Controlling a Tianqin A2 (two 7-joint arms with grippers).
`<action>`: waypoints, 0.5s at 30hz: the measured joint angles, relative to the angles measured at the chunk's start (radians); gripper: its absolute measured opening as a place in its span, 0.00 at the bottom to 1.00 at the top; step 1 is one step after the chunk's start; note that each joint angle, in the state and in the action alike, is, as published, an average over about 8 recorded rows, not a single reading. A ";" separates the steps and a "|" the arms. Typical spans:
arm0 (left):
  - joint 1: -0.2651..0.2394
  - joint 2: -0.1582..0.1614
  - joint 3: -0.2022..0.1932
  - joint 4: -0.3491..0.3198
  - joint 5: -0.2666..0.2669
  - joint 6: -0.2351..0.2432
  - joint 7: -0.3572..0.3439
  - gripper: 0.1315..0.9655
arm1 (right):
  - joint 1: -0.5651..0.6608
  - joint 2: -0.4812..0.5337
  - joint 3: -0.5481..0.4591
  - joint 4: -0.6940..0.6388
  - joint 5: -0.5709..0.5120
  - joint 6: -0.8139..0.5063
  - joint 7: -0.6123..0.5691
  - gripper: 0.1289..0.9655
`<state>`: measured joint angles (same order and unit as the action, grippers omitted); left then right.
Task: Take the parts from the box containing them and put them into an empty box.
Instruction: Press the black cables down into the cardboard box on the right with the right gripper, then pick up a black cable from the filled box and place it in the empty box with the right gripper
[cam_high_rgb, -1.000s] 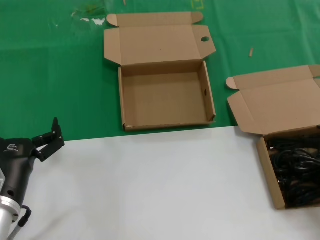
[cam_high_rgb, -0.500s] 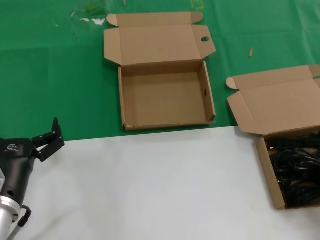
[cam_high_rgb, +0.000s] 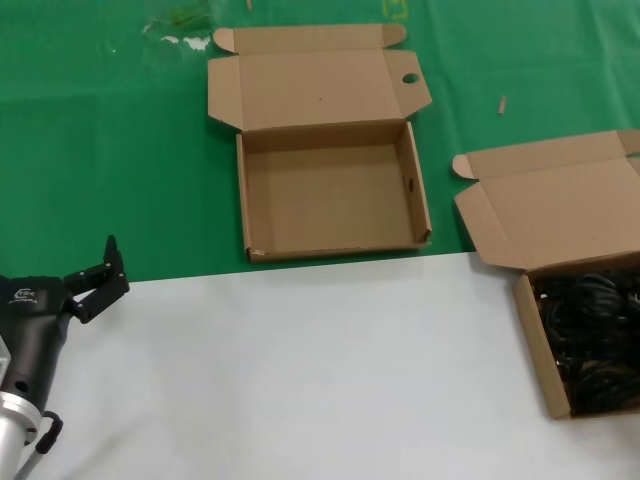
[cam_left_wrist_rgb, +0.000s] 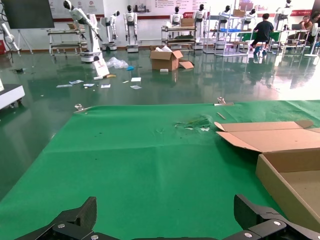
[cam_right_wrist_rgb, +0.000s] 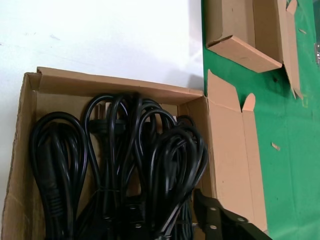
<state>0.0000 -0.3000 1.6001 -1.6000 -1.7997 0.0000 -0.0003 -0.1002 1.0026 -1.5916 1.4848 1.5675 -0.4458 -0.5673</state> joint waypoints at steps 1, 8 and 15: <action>0.000 0.000 0.000 0.000 0.000 0.000 0.000 1.00 | -0.001 0.001 0.001 0.000 0.001 0.001 0.001 0.32; 0.000 0.000 0.000 0.000 0.000 0.000 0.000 1.00 | 0.004 0.003 -0.002 -0.005 0.005 0.004 0.005 0.19; 0.000 0.000 0.000 0.000 0.000 0.000 0.000 1.00 | 0.013 0.002 -0.003 0.008 0.002 0.016 0.013 0.14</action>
<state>0.0000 -0.3000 1.6001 -1.6000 -1.7998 0.0000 -0.0003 -0.0869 1.0042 -1.5947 1.4929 1.5695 -0.4297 -0.5542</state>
